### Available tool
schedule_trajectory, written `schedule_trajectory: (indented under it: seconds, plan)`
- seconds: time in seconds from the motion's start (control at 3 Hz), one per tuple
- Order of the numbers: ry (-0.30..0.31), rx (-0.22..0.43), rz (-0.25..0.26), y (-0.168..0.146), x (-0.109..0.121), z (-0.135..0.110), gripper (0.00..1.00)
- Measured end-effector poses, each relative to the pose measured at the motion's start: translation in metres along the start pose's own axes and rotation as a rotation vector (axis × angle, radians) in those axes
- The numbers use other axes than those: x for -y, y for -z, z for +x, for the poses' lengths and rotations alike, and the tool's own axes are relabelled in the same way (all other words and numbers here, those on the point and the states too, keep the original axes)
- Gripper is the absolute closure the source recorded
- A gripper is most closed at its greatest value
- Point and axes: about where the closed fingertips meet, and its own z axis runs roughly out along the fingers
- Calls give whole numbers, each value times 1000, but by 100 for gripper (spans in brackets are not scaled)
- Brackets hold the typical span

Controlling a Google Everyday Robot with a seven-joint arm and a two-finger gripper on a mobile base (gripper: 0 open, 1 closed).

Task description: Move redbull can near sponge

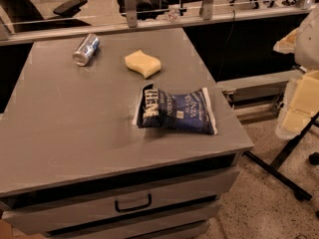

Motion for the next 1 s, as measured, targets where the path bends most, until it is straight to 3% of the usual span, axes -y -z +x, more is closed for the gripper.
schedule_trajectory:
  seconds: [0.33,0.67,1.0]
  plan:
    - [0,0,0,0,0,0,0]
    - [-51,94,5,-3,-13,-17,0]
    - [-153,247,1,-18,-51,-46,0]
